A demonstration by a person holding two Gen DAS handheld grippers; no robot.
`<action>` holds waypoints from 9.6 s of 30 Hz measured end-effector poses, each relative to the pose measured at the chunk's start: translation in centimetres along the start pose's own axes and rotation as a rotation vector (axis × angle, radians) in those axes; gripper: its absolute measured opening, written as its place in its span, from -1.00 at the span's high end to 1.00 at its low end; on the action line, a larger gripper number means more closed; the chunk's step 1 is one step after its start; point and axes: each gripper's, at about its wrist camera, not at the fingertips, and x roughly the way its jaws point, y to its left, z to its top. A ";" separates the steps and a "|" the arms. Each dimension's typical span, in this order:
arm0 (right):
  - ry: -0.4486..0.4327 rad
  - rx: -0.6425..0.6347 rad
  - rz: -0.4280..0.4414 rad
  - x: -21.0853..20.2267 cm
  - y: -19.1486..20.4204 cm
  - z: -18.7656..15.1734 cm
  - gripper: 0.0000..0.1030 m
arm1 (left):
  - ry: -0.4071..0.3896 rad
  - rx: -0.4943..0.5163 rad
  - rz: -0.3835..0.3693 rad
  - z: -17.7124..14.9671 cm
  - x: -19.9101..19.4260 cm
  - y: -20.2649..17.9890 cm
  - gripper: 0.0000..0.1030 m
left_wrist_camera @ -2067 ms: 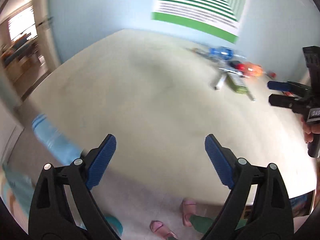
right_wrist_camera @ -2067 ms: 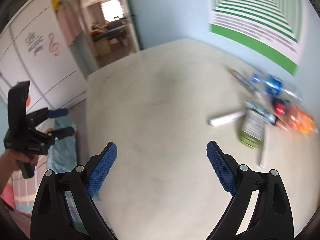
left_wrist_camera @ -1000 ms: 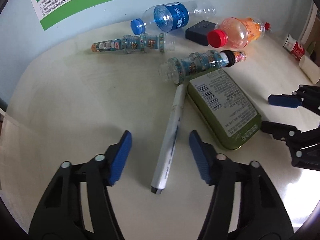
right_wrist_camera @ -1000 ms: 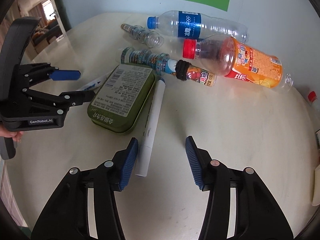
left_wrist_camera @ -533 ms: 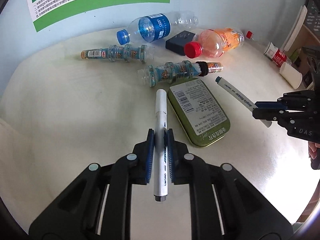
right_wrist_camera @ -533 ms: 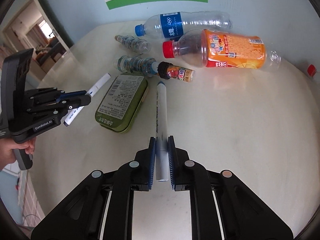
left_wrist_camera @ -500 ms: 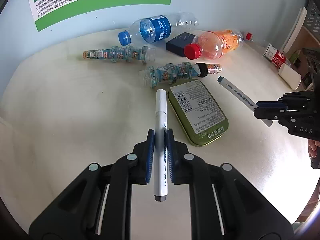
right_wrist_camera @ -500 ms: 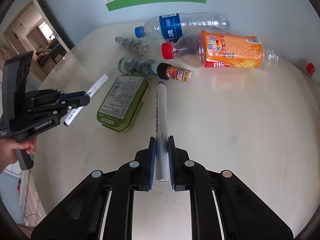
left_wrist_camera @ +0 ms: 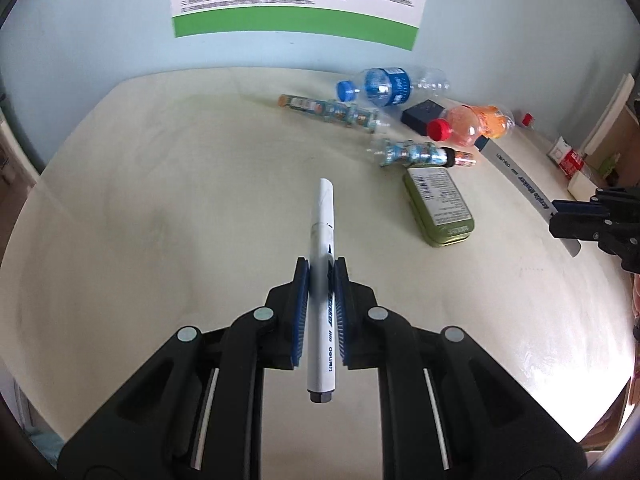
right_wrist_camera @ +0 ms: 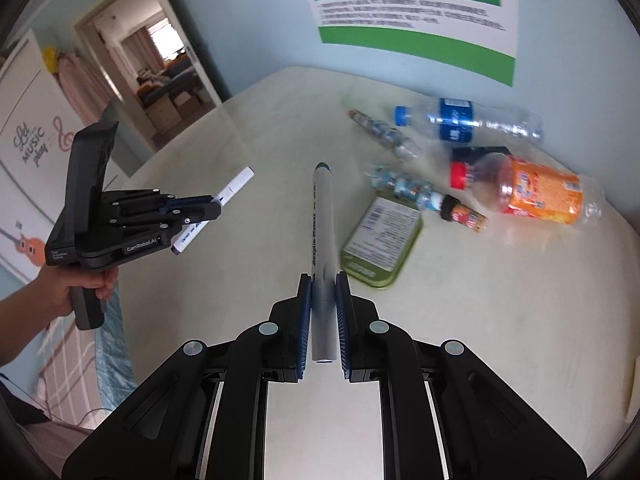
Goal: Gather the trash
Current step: 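Carry both white markers with both grippers over the teal trash bin, then open the right gripper to drop its marker while the left drops its marker into the bin, then bring both open grippers back over the table, then grasp the second white paper cup with the right gripper while the left grips the green tin, then carry the cup and green tin with both grippers toward the trash bin, then open the left gripper to drop the tin while the right drops the cup into the bin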
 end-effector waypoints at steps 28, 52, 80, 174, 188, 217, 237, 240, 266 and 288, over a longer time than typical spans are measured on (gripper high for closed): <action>0.378 -0.758 0.554 17.5 47.3 -5.2 0.74 | 0.104 -0.816 0.561 -36.4 -21.1 21.8 0.78; 1.008 -0.819 0.444 41.9 61.4 -32.3 0.74 | 0.346 -1.260 0.458 -65.7 -10.9 27.8 0.78; 1.042 -0.622 0.437 49.9 61.8 -35.1 -0.43 | 0.395 -1.284 0.468 -71.8 -6.2 27.8 -0.68; -0.016 0.498 -0.292 -10.2 -32.3 -17.8 0.62 | 0.092 0.360 -0.067 7.1 16.5 -25.7 -0.18; -0.059 0.354 -0.192 -11.1 -27.1 -13.7 0.87 | 0.044 0.311 -0.163 7.8 11.7 -25.0 -0.17; 0.020 -0.236 0.204 1.0 2.2 3.2 0.87 | -0.137 -0.128 0.207 -3.2 -7.3 -0.6 -0.18; 0.322 -0.793 0.708 17.0 43.8 0.0 0.87 | -0.048 -0.751 0.640 -32.0 -24.7 19.3 -0.18; 0.391 -0.851 0.750 19.1 48.9 -3.1 0.87 | -0.018 -0.860 0.673 -37.7 -25.9 20.7 -0.18; 0.943 -0.827 0.640 43.9 65.0 -34.2 0.87 | 0.243 -1.348 0.565 -68.5 -13.8 27.1 -0.17; 1.143 -0.534 0.455 58.3 61.2 -44.2 -0.02 | 0.413 -1.426 0.492 -77.6 -1.8 30.1 -0.68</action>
